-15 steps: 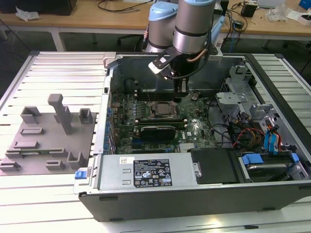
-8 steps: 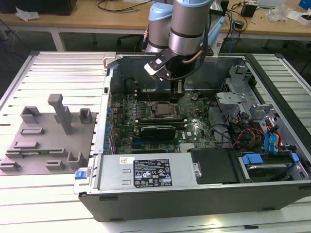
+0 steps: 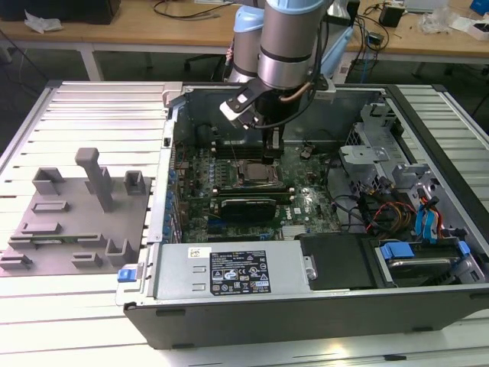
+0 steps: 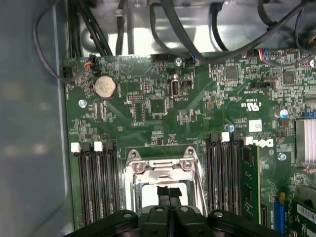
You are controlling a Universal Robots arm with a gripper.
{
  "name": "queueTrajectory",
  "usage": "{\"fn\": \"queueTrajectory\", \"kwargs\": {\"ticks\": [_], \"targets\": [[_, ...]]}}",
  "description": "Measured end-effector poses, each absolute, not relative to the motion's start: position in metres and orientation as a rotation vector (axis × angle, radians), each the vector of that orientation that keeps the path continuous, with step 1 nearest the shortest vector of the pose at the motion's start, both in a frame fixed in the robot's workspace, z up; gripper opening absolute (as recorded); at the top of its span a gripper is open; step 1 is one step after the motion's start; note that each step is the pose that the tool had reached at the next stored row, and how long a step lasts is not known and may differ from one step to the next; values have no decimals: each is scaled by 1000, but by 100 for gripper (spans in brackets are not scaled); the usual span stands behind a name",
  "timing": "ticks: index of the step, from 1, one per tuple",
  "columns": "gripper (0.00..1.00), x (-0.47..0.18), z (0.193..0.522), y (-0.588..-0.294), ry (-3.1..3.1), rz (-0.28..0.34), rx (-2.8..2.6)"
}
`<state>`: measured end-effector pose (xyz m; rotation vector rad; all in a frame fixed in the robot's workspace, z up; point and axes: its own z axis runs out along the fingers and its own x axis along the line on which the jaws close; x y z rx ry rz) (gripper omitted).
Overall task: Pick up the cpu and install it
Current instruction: 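Close the cpu cover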
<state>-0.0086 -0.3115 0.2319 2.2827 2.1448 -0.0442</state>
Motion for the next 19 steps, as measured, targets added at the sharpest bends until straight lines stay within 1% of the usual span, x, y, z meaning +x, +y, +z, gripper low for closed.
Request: {"fn": "queueTrajectory", "kwargs": {"ticks": [8, 19], "targets": [[11, -16, 231, -311, 2147, -44, 2281], [11, -16, 231, -311, 2298, -43, 2125]]}}
